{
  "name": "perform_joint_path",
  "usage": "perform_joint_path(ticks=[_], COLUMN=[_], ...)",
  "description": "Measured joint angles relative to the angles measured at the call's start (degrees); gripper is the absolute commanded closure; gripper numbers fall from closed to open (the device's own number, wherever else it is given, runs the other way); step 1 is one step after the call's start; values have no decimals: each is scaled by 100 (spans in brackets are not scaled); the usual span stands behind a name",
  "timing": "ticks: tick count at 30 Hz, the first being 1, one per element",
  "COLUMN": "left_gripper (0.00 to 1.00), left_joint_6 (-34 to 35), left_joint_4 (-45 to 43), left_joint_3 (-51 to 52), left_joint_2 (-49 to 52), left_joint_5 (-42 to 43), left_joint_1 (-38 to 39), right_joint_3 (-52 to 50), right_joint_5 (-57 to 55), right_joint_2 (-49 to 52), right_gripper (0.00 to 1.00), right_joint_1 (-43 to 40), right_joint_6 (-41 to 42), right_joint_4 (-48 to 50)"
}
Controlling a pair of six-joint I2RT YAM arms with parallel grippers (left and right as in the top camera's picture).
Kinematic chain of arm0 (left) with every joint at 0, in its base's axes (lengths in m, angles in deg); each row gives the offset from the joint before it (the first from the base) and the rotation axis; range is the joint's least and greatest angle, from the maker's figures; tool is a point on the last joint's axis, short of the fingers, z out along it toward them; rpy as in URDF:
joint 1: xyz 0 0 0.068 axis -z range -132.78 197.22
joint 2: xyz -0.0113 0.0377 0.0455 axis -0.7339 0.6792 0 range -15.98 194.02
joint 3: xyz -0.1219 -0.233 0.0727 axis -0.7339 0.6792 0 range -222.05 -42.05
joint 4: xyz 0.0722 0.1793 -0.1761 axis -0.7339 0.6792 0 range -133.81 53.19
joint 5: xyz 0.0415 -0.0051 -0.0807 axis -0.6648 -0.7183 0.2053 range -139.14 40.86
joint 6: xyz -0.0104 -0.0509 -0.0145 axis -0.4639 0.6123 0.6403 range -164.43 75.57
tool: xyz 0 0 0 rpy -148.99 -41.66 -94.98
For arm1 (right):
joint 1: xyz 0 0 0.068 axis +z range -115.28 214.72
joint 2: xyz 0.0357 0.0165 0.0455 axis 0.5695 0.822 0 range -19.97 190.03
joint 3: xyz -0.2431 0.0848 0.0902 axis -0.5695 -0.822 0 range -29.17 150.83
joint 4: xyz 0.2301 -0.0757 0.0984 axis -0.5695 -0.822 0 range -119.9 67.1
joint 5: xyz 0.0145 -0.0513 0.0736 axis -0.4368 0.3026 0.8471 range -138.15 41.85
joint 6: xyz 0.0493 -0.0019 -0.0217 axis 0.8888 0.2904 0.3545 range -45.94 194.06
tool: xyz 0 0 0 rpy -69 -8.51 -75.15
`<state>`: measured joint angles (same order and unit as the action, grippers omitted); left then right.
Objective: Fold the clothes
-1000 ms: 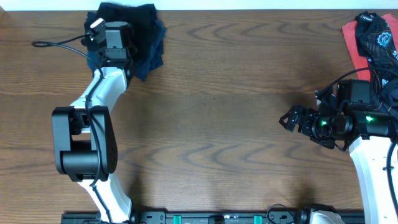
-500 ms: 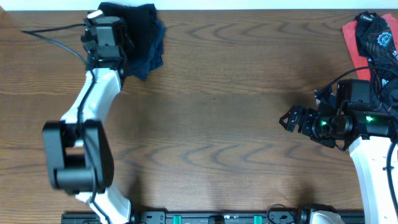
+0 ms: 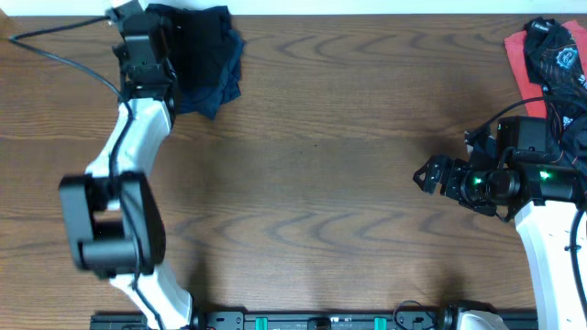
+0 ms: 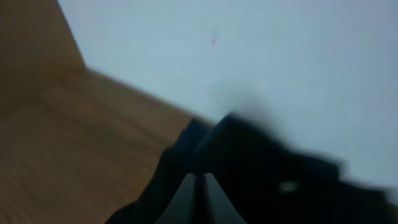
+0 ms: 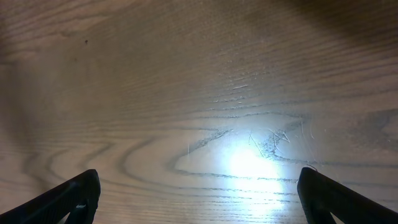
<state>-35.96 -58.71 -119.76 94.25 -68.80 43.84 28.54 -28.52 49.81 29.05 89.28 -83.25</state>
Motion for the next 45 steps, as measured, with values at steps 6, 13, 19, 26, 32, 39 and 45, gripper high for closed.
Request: perform_joint_path(ticks=[6, 13, 19, 26, 32, 39, 45], left_gripper=[94, 94, 94, 94, 94, 94, 75], left_joint_6=[-240, -391, -448, -448, -448, -581, -754], left_joint_4=[-376, -356, -337, -391, -380, -470, -638], left_joint_3=[0, 0, 0, -39, -94, -94, -109], left_joint_2=[1115, 1333, 732, -413, -190, 1021, 1545], left_joint_5=[20, 7, 2, 70, 614, 1394, 1650], left_joint_1=[-514, -885, -640, -22, 236, 190, 190], right_joint_3=[0, 0, 0, 0, 0, 0, 0], right_joint_5=[-11, -15, -15, -17, -17, -17, -22], right_joint_2=[0, 0, 0, 0, 0, 0, 0], right_gripper=[1, 1, 1, 1, 1, 1, 1], right_joint_1=[0, 0, 2, 2, 2, 0, 2], right_joint_6=[-2, -7, -39, -42, -107, -149, -144], right_joint_4=[-26, -72, -203, -219, -278, -260, -271])
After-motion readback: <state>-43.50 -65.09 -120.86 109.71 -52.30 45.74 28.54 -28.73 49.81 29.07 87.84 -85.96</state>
